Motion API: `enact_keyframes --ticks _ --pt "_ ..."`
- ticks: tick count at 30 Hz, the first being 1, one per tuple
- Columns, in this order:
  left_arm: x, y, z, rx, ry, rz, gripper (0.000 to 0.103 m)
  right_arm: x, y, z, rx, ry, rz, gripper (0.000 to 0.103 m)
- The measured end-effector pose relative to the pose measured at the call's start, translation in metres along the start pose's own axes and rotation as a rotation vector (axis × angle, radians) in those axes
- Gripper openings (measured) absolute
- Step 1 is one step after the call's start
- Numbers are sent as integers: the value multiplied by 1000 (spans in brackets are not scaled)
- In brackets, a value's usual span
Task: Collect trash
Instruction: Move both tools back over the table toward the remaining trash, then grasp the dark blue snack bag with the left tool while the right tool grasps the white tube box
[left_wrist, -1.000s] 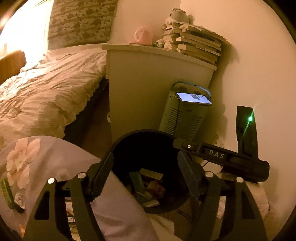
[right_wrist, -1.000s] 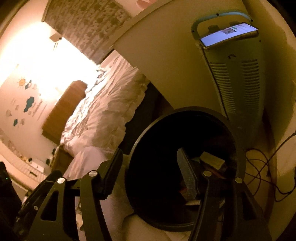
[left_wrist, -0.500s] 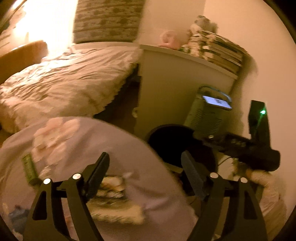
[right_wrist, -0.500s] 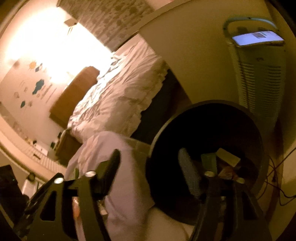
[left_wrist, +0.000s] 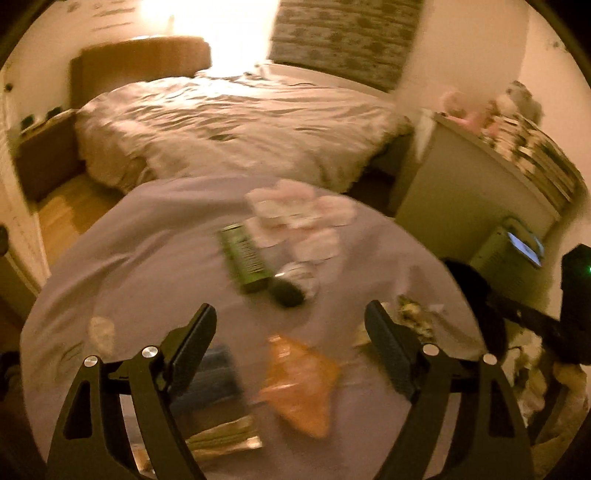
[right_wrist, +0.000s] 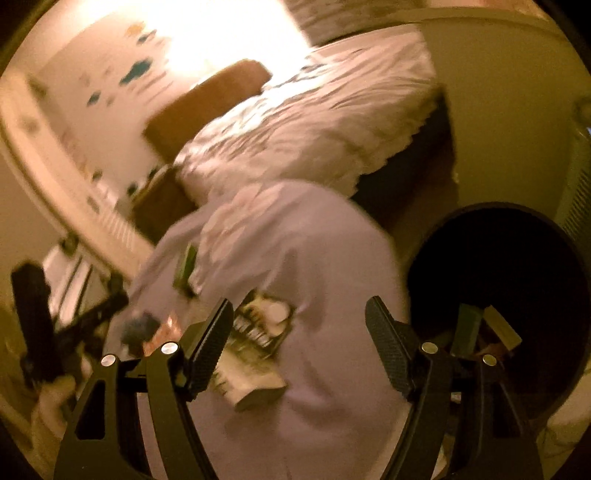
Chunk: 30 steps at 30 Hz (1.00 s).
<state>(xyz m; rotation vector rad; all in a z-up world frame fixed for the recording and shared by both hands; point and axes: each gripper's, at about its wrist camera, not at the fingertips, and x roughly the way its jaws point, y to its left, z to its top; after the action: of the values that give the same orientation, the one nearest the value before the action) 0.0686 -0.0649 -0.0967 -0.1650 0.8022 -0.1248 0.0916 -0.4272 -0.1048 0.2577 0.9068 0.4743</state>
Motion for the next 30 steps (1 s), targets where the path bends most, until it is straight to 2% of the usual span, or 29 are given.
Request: enact_keyframes --ticks 4,9,11,13,16,17,19,20,21,22,25,30 --pt "-1 24 -11 -35 24 30 82 19 40 -9 -175 86 4 74" --pt "5 40 -26 -62 71 55 84 39 75 -29 -372 171 -59 72" --pt "5 44 -30 -72 77 63 87 47 78 -38 -427 201 -104 55" --pt "8 47 -32 -78 86 64 87 52 77 -45 -456 213 -136 48" --pt "10 50 -34 -78 94 64 87 55 75 -47 -445 210 -143 33" --pt "11 51 -34 -78 92 63 87 55 74 -46 -437 207 -138 23" --pt "12 52 -35 -74 84 56 86 50 72 -43 -407 192 -108 17" --pt "13 53 -35 -71 82 56 80 50 71 -40 -393 186 -93 14" --pt "14 53 -35 -65 82 60 71 46 69 -38 -368 174 -67 13" --pt "14 54 -36 -63 84 59 67 44 69 -35 -351 166 -50 11" --pt "14 58 -34 -75 73 40 61 37 66 -29 -293 146 21 8" --pt "5 56 -25 -78 30 20 45 26 64 -21 -206 115 157 7"
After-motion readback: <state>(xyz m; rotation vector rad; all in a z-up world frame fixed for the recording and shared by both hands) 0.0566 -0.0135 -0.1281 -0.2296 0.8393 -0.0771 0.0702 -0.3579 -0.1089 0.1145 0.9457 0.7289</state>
